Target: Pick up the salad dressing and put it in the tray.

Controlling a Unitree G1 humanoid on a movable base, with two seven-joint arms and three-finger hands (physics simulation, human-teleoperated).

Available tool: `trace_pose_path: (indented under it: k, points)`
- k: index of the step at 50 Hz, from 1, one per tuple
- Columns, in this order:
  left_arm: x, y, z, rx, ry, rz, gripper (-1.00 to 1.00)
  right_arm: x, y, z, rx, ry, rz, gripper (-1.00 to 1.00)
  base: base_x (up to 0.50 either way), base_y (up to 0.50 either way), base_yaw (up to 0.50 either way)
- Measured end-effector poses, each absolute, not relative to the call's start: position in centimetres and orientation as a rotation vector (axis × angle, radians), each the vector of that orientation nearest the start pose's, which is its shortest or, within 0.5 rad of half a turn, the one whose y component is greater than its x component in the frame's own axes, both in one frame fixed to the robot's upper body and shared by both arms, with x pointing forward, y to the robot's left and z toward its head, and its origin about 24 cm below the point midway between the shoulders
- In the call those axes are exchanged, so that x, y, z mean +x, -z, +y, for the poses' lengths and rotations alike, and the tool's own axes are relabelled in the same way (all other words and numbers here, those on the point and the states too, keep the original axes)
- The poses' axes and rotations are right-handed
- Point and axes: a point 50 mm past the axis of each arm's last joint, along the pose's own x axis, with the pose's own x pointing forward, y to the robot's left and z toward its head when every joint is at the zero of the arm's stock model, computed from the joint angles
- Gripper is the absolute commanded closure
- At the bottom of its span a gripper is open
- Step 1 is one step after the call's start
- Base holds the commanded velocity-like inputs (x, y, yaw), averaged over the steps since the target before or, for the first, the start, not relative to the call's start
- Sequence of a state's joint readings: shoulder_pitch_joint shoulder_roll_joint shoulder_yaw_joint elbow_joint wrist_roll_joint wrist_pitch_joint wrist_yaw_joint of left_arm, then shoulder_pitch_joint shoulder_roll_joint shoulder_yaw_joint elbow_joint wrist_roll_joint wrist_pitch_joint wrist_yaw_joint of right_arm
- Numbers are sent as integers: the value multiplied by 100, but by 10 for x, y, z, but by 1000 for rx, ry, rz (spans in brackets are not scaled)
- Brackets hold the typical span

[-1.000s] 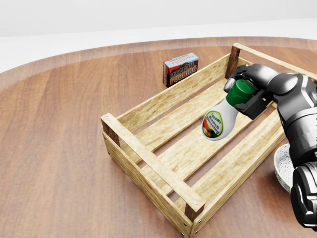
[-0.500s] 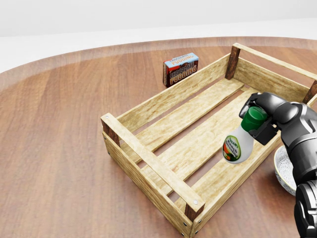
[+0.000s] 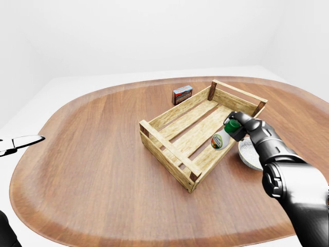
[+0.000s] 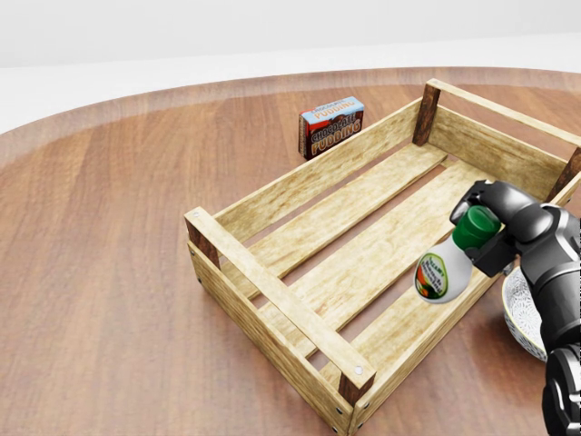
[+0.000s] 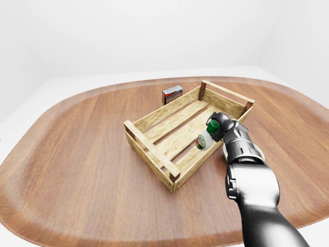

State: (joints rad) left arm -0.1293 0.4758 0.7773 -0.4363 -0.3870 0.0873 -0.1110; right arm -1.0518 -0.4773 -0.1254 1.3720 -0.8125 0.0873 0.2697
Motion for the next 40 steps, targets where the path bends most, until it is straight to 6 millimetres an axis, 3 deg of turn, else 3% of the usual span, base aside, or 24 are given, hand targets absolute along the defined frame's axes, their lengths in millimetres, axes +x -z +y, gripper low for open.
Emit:
trace_pose_path:
  k: [40]
  points:
    - [184, -245, 326, 221, -406, -728, -100, 383, -80, -255, -989, -105, 615, 100, 0, 0, 0]
